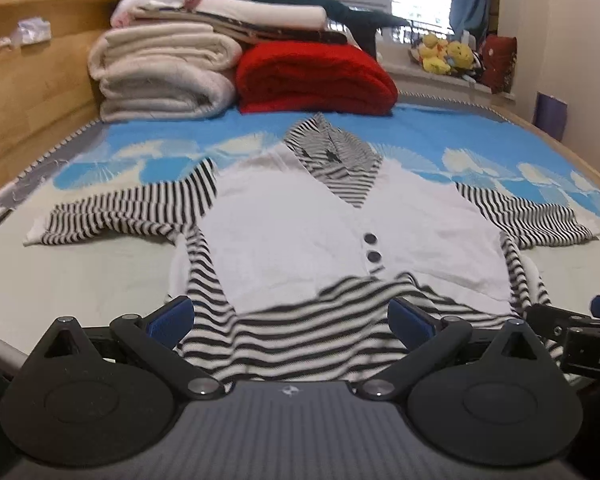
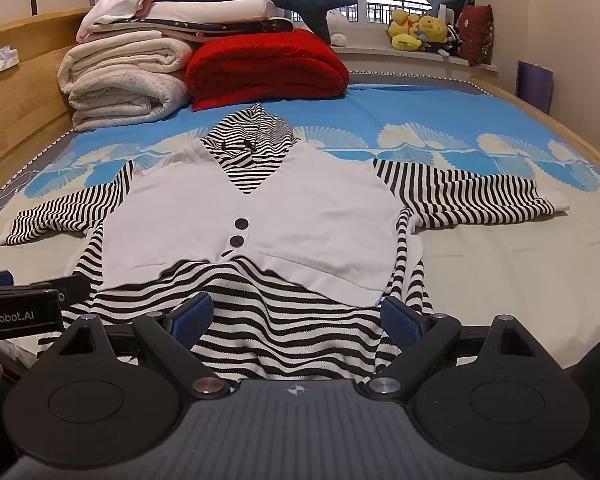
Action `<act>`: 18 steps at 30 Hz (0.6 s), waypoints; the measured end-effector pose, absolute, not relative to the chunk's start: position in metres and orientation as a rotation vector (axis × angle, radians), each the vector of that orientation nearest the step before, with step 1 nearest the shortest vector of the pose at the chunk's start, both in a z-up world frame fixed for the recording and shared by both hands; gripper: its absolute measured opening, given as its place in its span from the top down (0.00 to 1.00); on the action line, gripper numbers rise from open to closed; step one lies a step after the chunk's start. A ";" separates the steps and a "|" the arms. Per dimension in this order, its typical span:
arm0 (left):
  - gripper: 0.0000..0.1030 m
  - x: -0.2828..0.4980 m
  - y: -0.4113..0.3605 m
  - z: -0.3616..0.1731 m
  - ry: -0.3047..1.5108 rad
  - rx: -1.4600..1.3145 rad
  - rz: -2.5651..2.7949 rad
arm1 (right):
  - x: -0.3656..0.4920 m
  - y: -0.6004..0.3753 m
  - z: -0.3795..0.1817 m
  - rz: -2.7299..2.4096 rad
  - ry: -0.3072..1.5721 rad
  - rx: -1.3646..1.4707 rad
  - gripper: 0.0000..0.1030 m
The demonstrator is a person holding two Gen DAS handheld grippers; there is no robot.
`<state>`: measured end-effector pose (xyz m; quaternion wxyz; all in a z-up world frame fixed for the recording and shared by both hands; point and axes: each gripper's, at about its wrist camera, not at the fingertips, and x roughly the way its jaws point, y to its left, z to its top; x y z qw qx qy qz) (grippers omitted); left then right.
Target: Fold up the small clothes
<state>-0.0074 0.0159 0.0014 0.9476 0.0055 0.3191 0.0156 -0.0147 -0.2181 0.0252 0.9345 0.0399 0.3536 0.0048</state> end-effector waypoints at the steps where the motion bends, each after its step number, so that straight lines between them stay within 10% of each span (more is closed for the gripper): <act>1: 0.00 -0.006 0.019 0.001 0.653 -0.013 0.035 | -0.014 -0.218 0.025 0.008 0.724 0.083 0.12; 12: 0.19 0.097 0.096 -0.054 0.962 -0.057 0.208 | 0.014 -0.260 0.015 -0.169 0.733 0.149 0.35; 14: 0.30 0.106 0.105 -0.075 1.021 -0.053 0.198 | 0.022 -0.265 0.009 -0.190 0.741 0.150 0.38; 16: 0.66 0.107 0.115 -0.090 1.095 -0.069 0.166 | 0.031 -0.270 -0.001 -0.217 0.761 0.159 0.44; 18: 0.74 0.097 0.125 -0.092 1.076 -0.044 0.159 | 0.038 -0.274 -0.013 -0.236 0.792 0.161 0.50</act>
